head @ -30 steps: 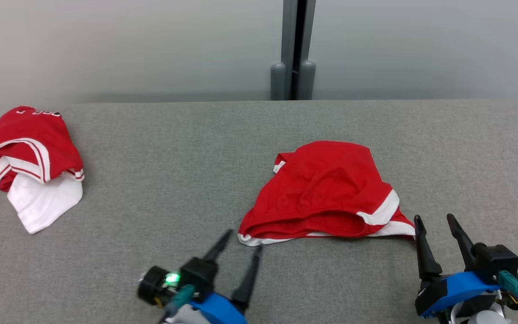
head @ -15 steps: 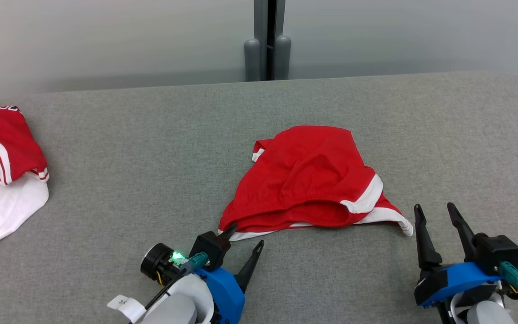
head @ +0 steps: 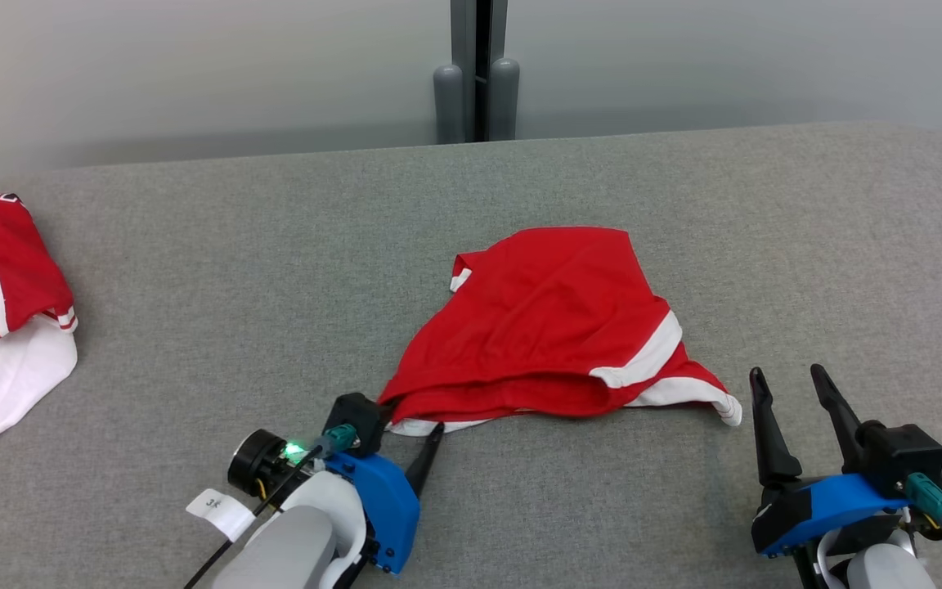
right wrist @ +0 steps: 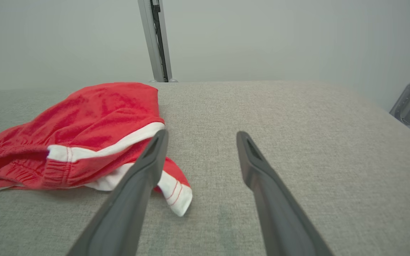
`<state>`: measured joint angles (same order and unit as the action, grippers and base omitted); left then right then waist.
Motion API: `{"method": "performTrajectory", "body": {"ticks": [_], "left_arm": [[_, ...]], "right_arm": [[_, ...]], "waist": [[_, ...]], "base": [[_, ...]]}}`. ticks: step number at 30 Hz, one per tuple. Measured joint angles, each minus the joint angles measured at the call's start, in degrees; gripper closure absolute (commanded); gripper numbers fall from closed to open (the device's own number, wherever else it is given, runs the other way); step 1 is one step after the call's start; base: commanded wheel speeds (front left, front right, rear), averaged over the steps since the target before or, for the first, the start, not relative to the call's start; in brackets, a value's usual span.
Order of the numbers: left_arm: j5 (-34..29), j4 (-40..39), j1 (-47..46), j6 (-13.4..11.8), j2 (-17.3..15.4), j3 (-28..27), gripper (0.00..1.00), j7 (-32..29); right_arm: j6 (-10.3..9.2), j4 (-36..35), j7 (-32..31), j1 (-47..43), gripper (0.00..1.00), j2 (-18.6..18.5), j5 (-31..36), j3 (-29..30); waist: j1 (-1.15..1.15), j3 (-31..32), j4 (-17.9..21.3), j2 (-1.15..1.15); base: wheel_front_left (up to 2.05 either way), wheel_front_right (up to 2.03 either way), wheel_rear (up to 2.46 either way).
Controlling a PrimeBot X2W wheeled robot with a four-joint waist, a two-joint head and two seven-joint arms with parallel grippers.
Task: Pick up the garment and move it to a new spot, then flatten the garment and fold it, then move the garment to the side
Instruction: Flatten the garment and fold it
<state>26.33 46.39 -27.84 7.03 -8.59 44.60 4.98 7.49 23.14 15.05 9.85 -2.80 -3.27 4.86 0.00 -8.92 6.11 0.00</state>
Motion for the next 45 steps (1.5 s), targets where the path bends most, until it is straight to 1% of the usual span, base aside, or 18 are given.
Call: {"method": "performTrajectory", "body": {"ticks": [3, 4, 6, 7, 9, 10, 13, 14, 15, 16, 27, 28, 29, 31, 32, 33, 39, 45], "left_arm": [[0.76, 1.78, -0.62, -0.53, 0.12, -0.55, 0.00, -1.29], [0.85, 2.27, -0.75, -0.66, 0.12, -0.56, 0.02, -1.82], [1.12, 2.98, -1.19, -0.93, 0.32, -0.73, 0.17, -2.40], [1.47, 3.23, -1.43, -0.96, 0.32, -0.98, 0.28, -2.47], [2.25, 3.48, -1.63, -0.99, 0.26, -1.52, 0.38, -2.55], [2.65, 3.50, -1.63, -0.99, 0.22, -1.72, 0.49, -2.53], [3.53, 3.32, -1.63, -0.98, -0.05, -2.38, 0.62, -2.25], [3.54, 3.21, -1.62, -0.98, -0.31, -2.49, 0.73, -1.91], [3.59, 2.96, -1.59, -0.98, -0.58, -2.53, 0.98, -1.52], [3.71, 2.78, -1.57, -0.98, -0.81, -2.58, 1.00, -1.29], [4.46, -1.09, -0.12, -1.44, -2.02, -2.91, 1.00, 1.19], [4.48, -1.43, 0.02, -1.45, -2.08, -2.91, 1.00, 1.19], [4.56, -1.78, 0.19, -1.46, -2.16, -2.91, 1.00, 1.22], [4.78, -2.48, 0.51, -1.62, -2.24, -2.90, 1.00, 1.31], [4.88, -2.77, 0.61, -1.68, -2.31, -2.91, 1.00, 1.42], [4.89, -3.09, 0.69, -1.69, -2.42, -2.90, 1.00, 1.42], [6.59, -5.68, 1.30, -1.45, -3.60, -3.38, 1.00, 0.74], [11.10, -11.76, 1.58, -0.92, -5.19, -5.97, 1.00, -1.52]], "right_arm": [[0.00, -0.02, 0.00, 0.00, 0.00, 0.01, 0.00, -0.08], [0.00, -0.01, 0.00, -0.01, 0.00, 0.01, 0.00, -0.10], [0.00, 0.01, 0.00, -0.01, 0.00, 0.01, 0.00, -0.09], [0.00, 0.07, 0.00, -0.01, 0.00, 0.01, 0.01, -0.04], [0.00, 0.41, 0.00, -0.01, 0.00, 0.00, 0.22, 0.20], [0.00, 0.88, 0.00, -0.01, 0.00, 0.00, 0.40, 0.19], [0.00, 2.54, 0.00, -0.03, 0.00, 0.00, 0.45, -0.14], [0.00, 3.27, 0.00, -0.03, 0.00, 0.00, 0.42, -0.31], [0.00, 4.02, 0.00, -0.03, 0.00, 0.00, 0.32, -0.48], [0.01, 4.92, 0.00, -0.01, 0.00, 0.00, 0.30, -0.74], [0.01, 16.90, 0.00, 4.54, 0.00, 0.01, -0.81, -7.24], [0.01, 18.12, 0.00, 5.08, 0.15, 0.01, -1.12, -7.78], [0.00, 19.18, 0.02, 5.48, 0.40, 0.03, -1.47, -8.32], [0.00, 21.00, 0.16, 6.52, 0.69, 0.00, -1.74, -8.96], [0.00, 22.07, 0.15, 7.14, 0.92, -0.07, -2.14, -9.24], [0.00, 22.83, 0.16, 7.59, 1.00, -0.09, -2.54, -9.59], [0.00, 24.03, 0.14, 8.57, 1.00, -0.04, -6.47, -11.00], [0.00, 17.58, 0.07, 9.67, 1.00, -0.01, -8.54, -11.70]], "waist": [[0.00, 0.03, 0.03, 0.00], [0.00, 0.05, 0.05, 0.00], [0.00, 0.04, 0.10, 0.00], [0.00, -0.01, 0.12, 0.00], [0.00, -0.17, 0.14, 0.00], [0.00, -0.24, 0.12, 0.00], [0.00, -0.38, 0.03, 0.00], [0.00, -0.43, -0.02, 0.00], [0.00, -0.46, -0.09, 0.00], [0.00, -0.49, -0.16, 0.00], [0.00, -0.76, -1.20, 0.00], [0.00, -0.76, -1.31, 0.00], [0.00, -0.77, -1.41, 0.00], [0.00, -0.79, -1.63, 0.00], [0.00, -0.77, -1.75, 0.00], [0.00, -0.73, -1.85, 0.00], [0.00, -0.22, -2.05, 0.00], [0.00, 1.34, -1.80, 0.00]], "base": [[0.00, 0.00, 0.00], [0.00, 0.00, 0.00], [0.00, 0.00, 0.00], [0.00, 0.00, 0.00], [0.00, 0.00, 0.00], [0.00, 0.00, 0.00], [0.00, 0.00, 0.00], [0.00, 0.00, 0.00], [0.00, 0.00, 0.00], [0.00, 0.00, 0.00], [0.00, 0.00, 0.00], [0.00, 0.00, 0.00], [0.00, 0.00, 0.00], [0.00, 0.00, 0.00], [0.00, 0.00, 0.00], [0.00, 0.00, 0.00], [0.00, 0.00, 0.00], [0.00, 0.00, 0.00]]}}
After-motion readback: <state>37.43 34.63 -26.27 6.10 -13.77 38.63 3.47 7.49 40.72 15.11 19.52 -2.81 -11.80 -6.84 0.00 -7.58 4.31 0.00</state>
